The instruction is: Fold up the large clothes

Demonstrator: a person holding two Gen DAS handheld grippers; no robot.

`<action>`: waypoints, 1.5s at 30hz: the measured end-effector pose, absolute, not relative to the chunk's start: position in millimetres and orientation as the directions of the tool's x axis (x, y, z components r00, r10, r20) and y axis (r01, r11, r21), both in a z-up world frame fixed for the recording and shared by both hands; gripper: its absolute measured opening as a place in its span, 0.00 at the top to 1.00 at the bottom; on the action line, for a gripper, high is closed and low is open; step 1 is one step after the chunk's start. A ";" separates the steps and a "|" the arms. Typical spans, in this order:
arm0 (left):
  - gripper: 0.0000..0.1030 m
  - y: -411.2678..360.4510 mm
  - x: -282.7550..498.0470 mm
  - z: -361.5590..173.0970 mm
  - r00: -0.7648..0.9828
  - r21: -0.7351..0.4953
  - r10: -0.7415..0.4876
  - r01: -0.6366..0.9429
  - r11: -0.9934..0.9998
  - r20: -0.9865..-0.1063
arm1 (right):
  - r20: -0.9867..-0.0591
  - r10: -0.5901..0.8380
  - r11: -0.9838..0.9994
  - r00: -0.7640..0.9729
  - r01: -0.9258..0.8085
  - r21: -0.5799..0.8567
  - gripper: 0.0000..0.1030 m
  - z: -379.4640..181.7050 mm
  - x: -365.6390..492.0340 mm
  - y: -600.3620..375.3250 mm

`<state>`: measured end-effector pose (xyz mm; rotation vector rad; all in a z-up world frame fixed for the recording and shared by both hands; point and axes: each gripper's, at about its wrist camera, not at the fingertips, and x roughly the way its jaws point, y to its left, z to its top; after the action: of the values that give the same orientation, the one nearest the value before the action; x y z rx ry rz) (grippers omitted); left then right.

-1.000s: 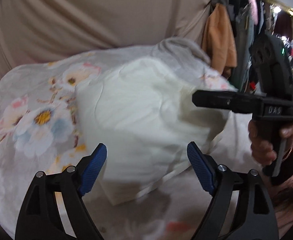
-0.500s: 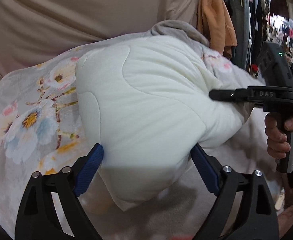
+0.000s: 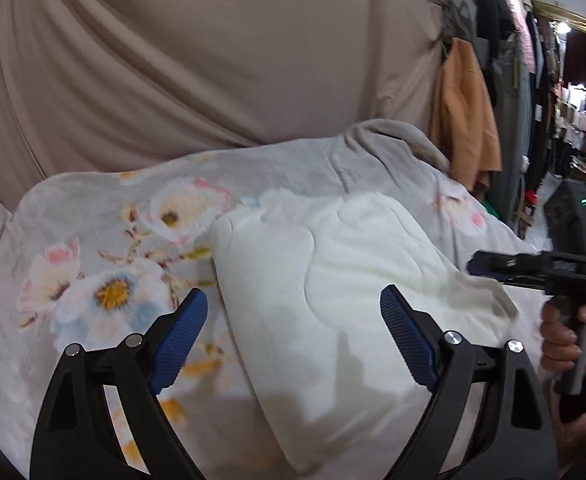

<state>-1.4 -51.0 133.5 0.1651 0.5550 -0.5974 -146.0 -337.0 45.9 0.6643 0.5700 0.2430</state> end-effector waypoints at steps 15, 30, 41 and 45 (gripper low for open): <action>0.16 -130.2 44.0 84.6 0.590 -0.044 -0.455 0.579 0.814 -0.668 | -0.527 0.310 0.838 0.791 0.034 0.545 0.95 49.8 -62.0 -350.7; 0.08 -166.8 37.8 47.2 0.691 0.163 -0.323 0.539 0.827 -0.647 | -0.675 0.107 0.934 0.730 0.158 0.319 0.90 -13.8 -39.5 -333.3; 0.07 -160.5 37.9 50.3 0.695 0.152 -0.323 0.529 0.835 -0.642 | -0.546 0.150 0.924 0.824 0.079 0.373 0.36 53.0 -144.5 -308.5; 0.08 -134.4 25.3 69.1 0.653 0.059 -0.393 0.557 0.828 -0.648 | -0.606 0.157 0.925 0.779 0.099 0.367 0.36 24.3 -157.1 -291.5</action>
<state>25.3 -134.4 69.1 0.2635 0.6678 -0.5460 -157.1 -291.5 24.3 0.3962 0.6810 0.0327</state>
